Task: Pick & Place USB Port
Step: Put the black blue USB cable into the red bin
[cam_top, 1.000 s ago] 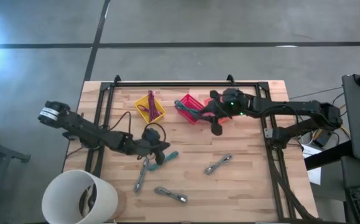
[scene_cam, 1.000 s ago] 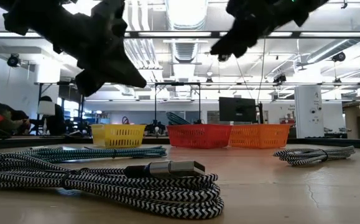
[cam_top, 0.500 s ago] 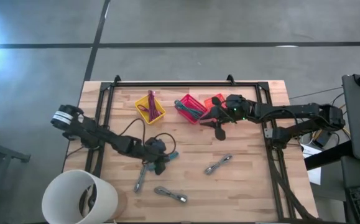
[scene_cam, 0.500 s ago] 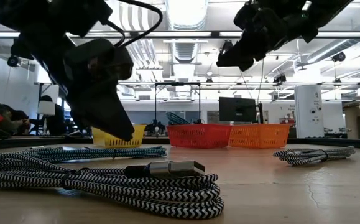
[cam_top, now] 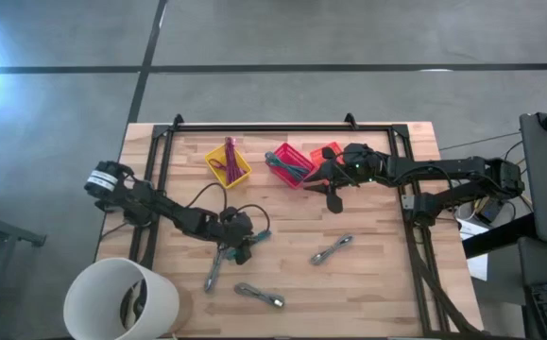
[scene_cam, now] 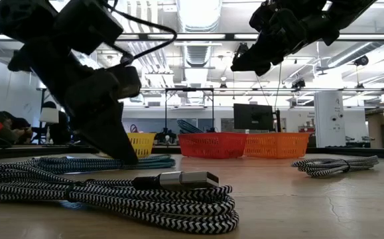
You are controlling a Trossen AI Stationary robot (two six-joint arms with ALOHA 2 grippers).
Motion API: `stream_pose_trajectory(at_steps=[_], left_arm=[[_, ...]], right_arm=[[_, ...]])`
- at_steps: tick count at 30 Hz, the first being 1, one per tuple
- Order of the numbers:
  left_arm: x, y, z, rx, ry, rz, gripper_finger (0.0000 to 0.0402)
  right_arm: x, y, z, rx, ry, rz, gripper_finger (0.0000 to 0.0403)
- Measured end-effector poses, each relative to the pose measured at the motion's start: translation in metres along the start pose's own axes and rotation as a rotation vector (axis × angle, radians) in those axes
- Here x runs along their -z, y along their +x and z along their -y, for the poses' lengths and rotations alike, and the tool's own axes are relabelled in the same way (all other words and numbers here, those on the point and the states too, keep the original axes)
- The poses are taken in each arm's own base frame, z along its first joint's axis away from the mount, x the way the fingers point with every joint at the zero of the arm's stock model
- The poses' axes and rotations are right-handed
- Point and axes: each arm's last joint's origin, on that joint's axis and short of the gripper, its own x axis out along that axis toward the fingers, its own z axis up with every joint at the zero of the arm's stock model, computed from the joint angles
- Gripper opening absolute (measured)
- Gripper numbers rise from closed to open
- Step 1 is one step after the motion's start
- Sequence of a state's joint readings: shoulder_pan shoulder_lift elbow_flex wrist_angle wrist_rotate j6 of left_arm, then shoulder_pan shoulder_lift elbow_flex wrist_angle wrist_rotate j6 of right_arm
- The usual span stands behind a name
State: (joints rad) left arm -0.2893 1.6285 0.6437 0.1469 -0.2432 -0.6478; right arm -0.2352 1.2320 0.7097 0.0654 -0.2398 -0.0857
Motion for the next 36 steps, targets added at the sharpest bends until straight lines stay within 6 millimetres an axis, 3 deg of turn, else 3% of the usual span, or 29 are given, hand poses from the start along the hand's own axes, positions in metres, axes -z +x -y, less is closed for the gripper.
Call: stream_pose_trajectory(at_steps=[6,12,14,20,27,31,36], left_arm=[[0.004,0.006,-0.002,-0.034,-0.006,-0.003,0.014],[-0.001,0.001,-0.002,-0.043,-0.019,0.031,0.0033],[-0.005,-0.001,-0.003,-0.055,-0.042,0.062,0.0014],[-0.028,-0.018,0.001,-0.075,-0.054,0.248,0.0012],[-0.065,-0.063,0.01,-0.093,0.051,0.545,0.0013],[-0.079,-0.09,0.012,-0.06,0.1,0.684,0.0014],[-0.088,-0.104,0.014,-0.059,0.174,0.779,0.0015]], right_arm=[[0.0,0.0,0.0,0.0,-0.003,-0.002,0.01],[0.003,0.0,0.0,-0.001,0.0,-0.009,0.01],[0.002,0.0,0.0,0.0,0.001,-0.006,0.0099],[-0.004,-0.004,-0.001,0.001,-0.013,0.027,0.009],[-0.015,-0.011,-0.003,-0.027,-0.062,0.15,0.008],[-0.007,-0.005,-0.007,-0.139,-0.067,0.165,0.0075],[0.0,0.011,-0.011,-0.168,-0.049,0.259,0.0073]])
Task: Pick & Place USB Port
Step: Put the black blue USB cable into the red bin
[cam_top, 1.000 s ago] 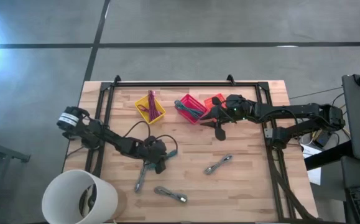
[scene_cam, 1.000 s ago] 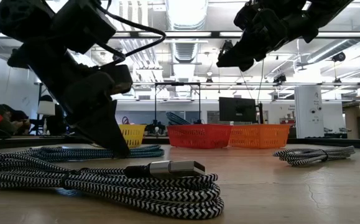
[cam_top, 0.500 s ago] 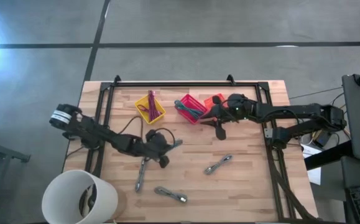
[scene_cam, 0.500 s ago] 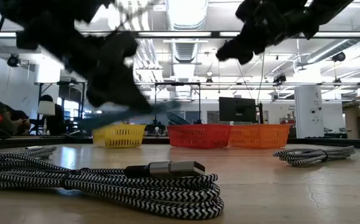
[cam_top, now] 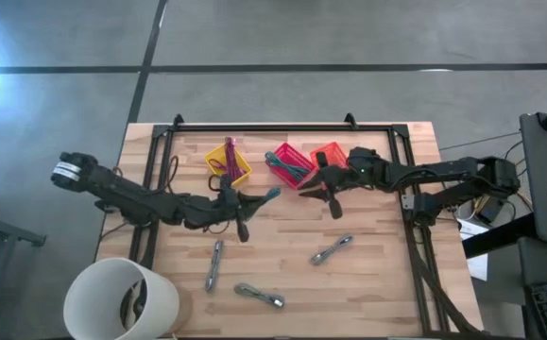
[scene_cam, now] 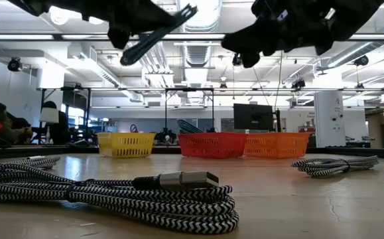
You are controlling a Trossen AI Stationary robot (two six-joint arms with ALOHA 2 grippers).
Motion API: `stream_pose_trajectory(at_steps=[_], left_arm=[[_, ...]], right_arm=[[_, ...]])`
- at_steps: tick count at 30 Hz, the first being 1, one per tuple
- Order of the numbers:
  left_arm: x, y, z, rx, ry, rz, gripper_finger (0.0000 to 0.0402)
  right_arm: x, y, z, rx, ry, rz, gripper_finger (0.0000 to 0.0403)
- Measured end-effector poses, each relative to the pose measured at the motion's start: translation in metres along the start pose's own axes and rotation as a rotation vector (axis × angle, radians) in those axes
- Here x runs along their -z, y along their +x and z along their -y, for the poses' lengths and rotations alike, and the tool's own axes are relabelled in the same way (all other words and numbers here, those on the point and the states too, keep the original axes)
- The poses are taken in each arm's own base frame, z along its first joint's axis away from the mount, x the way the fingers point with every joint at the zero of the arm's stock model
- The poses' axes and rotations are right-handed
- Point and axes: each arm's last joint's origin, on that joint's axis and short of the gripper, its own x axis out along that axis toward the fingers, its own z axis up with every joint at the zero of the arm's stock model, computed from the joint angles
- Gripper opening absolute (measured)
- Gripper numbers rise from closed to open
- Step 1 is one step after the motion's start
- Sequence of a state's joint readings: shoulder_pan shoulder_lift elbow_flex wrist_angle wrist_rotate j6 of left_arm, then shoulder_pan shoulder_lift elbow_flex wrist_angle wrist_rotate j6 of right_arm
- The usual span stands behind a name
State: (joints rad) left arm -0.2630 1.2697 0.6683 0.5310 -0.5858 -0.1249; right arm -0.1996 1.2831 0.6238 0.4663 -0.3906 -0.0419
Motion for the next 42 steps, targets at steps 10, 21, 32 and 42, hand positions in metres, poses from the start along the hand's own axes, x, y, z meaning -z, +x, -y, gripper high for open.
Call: stream_pose_trajectory(at_steps=[10,21,32,42], left_arm=[[0.002,0.015,0.007,0.043,0.065,0.129,0.0015],[0.012,0.028,0.009,0.028,0.115,0.14,0.0016],[0.013,0.029,0.01,0.054,0.116,0.136,0.0016],[0.013,0.029,0.011,0.098,0.104,0.137,0.0016]], right_arm=[[0.018,0.048,0.003,-0.049,0.082,0.009,0.0102],[0.011,0.08,-0.002,-0.151,0.072,0.017,0.0127],[-0.004,0.084,-0.003,-0.153,0.07,0.057,0.0148],[-0.006,0.084,-0.003,-0.151,0.067,0.064,0.0142]])
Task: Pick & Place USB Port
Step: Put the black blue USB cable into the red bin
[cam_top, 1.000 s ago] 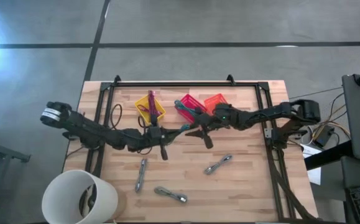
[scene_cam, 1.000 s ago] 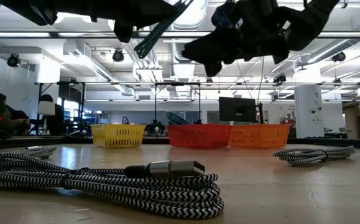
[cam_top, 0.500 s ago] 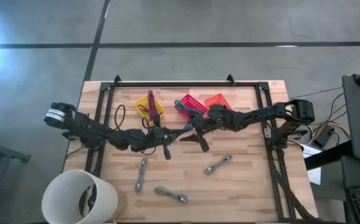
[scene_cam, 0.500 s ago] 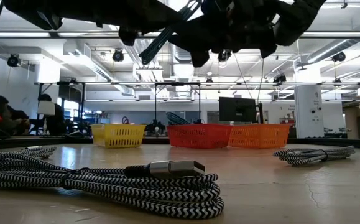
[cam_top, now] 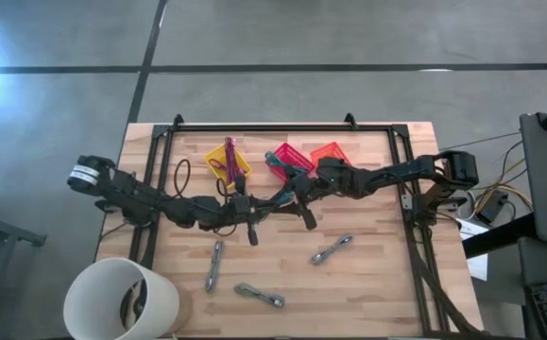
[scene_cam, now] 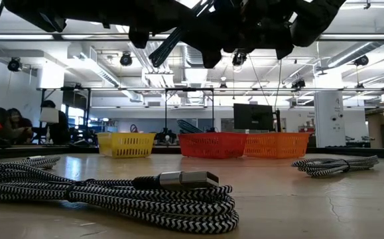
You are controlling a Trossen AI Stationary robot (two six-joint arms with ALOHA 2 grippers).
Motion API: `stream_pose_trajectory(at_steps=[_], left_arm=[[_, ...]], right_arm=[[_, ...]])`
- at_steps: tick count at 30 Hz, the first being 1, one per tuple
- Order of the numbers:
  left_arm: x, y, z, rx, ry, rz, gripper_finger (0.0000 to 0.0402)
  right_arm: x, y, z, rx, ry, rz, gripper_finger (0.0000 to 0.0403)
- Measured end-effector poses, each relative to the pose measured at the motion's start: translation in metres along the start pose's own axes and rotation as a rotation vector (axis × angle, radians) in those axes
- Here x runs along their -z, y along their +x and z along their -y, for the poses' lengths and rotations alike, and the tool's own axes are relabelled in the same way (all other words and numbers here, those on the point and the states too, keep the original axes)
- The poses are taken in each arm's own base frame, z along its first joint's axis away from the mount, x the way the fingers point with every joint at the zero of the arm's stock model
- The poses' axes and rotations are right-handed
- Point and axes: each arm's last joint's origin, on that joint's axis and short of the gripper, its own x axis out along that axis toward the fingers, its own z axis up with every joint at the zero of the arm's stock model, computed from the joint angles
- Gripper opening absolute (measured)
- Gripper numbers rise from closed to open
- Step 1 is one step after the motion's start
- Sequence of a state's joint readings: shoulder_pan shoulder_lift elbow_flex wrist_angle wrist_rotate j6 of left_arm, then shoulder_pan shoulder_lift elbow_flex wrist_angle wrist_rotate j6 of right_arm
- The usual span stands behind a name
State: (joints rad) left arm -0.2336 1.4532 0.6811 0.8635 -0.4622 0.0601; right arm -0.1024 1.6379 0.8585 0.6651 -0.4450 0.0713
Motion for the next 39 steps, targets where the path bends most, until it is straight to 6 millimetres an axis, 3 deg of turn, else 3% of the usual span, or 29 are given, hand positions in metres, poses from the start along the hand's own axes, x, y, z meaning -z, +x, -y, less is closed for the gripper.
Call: stream_pose_trajectory(at_steps=[9,16,24,28,33,36,39], left_arm=[[0.0,0.0,-0.001,-0.005,0.0,0.0,0.0018],[0.001,0.0,-0.001,-0.009,-0.006,-0.01,0.0045],[0.006,0.0,-0.001,-0.01,-0.018,-0.054,0.007],[0.006,0.0,0.0,-0.009,-0.015,-0.061,0.007],[0.008,0.0,-0.001,-0.01,-0.008,-0.072,0.0069],[0.008,0.0,-0.001,-0.016,-0.003,-0.078,0.0069],[0.009,0.0,-0.002,-0.025,-0.002,-0.08,0.0069]], right_arm=[[0.001,0.0,0.0,0.003,0.014,-0.012,0.0086],[0.005,0.0,0.0,0.004,0.028,-0.044,0.0027],[0.006,-0.013,0.0,0.047,0.084,-0.176,0.0019],[0.001,-0.035,-0.001,0.238,0.097,-0.333,0.0019],[-0.026,-0.062,-0.004,0.592,0.015,-0.512,0.0019],[-0.038,-0.072,0.002,0.76,-0.005,-0.591,0.0019],[-0.045,-0.073,0.016,0.817,0.016,-0.617,0.0019]])
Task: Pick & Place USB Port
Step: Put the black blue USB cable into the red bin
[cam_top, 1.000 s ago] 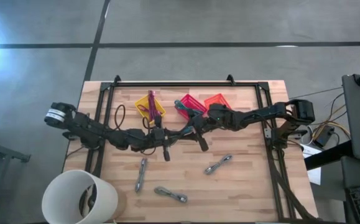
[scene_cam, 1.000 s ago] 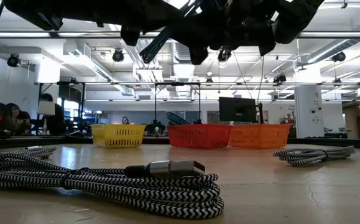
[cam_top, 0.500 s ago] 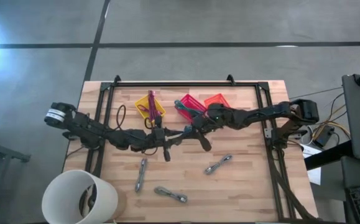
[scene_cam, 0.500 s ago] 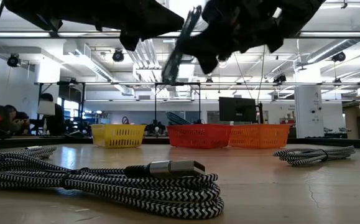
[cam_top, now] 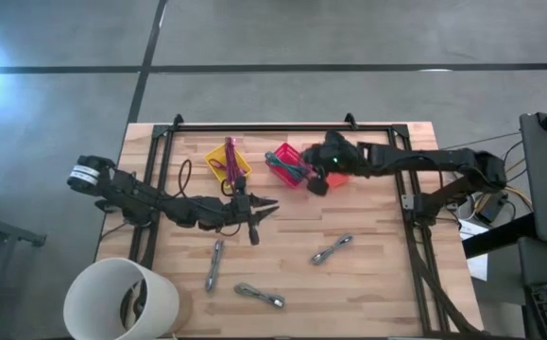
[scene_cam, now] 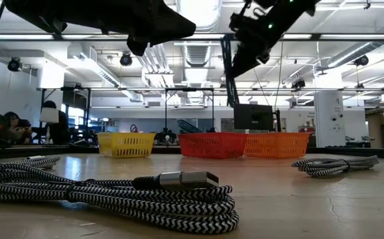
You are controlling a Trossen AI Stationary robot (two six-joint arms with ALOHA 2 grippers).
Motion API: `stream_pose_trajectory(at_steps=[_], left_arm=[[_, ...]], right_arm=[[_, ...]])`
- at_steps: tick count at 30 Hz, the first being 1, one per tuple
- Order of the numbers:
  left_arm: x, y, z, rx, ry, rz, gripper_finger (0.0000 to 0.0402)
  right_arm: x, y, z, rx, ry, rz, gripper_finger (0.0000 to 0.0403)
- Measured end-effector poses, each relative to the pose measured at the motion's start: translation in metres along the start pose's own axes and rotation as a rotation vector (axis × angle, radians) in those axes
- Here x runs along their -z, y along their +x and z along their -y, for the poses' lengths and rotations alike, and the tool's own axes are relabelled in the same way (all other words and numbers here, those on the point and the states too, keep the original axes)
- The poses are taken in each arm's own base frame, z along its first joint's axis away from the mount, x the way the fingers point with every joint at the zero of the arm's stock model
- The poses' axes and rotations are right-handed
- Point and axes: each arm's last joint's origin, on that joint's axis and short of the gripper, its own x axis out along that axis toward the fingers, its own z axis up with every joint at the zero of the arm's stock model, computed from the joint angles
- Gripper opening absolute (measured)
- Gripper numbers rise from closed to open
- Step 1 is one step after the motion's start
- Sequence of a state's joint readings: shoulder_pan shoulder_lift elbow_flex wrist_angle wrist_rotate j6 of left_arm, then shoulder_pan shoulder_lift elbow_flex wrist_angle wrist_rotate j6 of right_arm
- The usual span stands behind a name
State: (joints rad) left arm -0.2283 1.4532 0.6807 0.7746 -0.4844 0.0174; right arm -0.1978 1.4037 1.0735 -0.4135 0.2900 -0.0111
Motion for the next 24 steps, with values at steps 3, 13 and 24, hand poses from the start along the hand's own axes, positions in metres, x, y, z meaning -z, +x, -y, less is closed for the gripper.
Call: stream_pose_trajectory(at_steps=[3,13,24], left_arm=[[0.0,0.0,-0.001,-0.004,-0.001,-0.001,0.0069],[0.002,0.0,-0.001,-0.005,-0.011,-0.014,0.0069],[0.006,0.0,-0.001,-0.006,-0.015,-0.058,0.0069]], right_arm=[[-0.002,0.019,0.007,0.022,-0.008,-0.049,0.0019],[-0.001,0.094,0.013,-0.042,-0.056,-0.269,0.0018],[-0.01,0.124,0.012,-0.048,-0.081,-0.481,0.0024]])
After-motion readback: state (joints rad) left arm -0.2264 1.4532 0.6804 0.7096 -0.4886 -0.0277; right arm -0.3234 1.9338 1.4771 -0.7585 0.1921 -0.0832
